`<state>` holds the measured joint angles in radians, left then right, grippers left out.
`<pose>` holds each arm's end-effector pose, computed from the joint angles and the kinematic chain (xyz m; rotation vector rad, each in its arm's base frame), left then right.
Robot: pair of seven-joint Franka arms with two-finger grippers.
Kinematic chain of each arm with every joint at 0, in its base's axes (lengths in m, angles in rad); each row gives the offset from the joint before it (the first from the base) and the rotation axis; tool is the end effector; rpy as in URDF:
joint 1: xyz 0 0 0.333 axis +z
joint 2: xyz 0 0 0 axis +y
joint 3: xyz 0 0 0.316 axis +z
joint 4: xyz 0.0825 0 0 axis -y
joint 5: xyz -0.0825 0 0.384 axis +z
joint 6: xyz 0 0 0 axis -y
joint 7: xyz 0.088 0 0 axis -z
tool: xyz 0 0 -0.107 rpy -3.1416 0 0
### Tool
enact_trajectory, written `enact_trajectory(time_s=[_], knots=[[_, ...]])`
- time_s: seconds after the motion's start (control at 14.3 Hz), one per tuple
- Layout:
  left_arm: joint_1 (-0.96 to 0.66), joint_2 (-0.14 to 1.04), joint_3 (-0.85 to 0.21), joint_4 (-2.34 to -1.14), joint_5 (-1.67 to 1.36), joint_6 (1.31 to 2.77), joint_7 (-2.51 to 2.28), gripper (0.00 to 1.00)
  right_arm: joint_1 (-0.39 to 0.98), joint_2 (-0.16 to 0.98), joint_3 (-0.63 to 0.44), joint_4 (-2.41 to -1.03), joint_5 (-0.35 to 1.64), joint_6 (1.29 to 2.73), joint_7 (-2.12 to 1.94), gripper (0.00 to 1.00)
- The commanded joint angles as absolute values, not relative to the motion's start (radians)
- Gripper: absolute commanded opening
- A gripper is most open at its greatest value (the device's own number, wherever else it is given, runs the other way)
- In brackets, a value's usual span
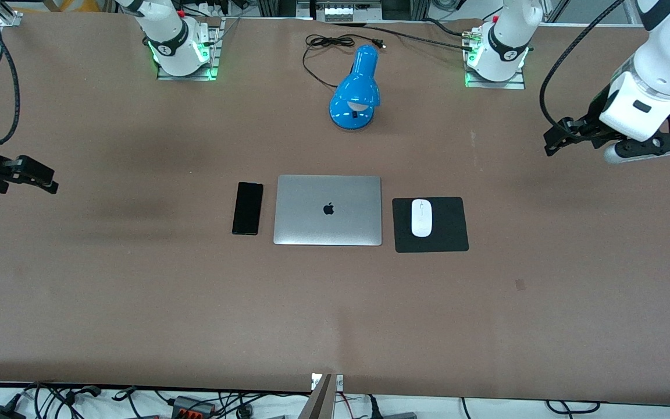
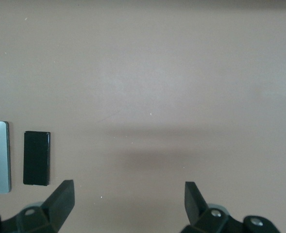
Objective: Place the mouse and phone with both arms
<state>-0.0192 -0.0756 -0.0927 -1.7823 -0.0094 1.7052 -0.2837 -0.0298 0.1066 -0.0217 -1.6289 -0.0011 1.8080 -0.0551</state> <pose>0.5343 -0.0625 0.5767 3.1279 0.2718 -0.0035 0.6027 -0.0306 0.5565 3.1323 0.0063 0.1132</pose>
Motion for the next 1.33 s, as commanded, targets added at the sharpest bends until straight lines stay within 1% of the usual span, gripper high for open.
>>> enact_trajectory(time_s=[0.0, 0.21, 0.35, 0.91, 1.05, 1.26], knots=[[-0.061, -0.1, -0.028, -1.809, -0.026, 1.714, -0.203, 1.0, -0.037, -0.023, -0.015, -1.792, -0.015, 1.858, -0.072, 1.0], [-0.058, -0.104, -0.031, -1.807, -0.026, 1.672, -0.215, 1.0, -0.038, -0.012, -0.015, -1.735, -0.014, 1.781, -0.075, 1.0], [-0.058, -0.104, -0.035, -1.807, -0.02, 1.664, -0.207, 1.0, -0.04, -0.021, -0.017, -1.733, -0.012, 1.743, -0.072, 1.0], [-0.052, -0.106, -0.035, -1.804, -0.021, 1.672, -0.213, 1.0, -0.043, -0.023, -0.012, -1.733, -0.006, 1.749, -0.071, 1.0], [-0.052, -0.107, -0.038, -1.799, -0.02, 1.671, -0.204, 1.0, -0.089, -0.023, 0.024, -1.733, 0.0, 1.753, -0.071, 1.0], [-0.054, -0.106, -0.038, -1.798, -0.018, 1.661, -0.187, 1.0, -0.08, -0.023, 0.032, -1.733, -0.003, 1.763, -0.071, 1.0]])
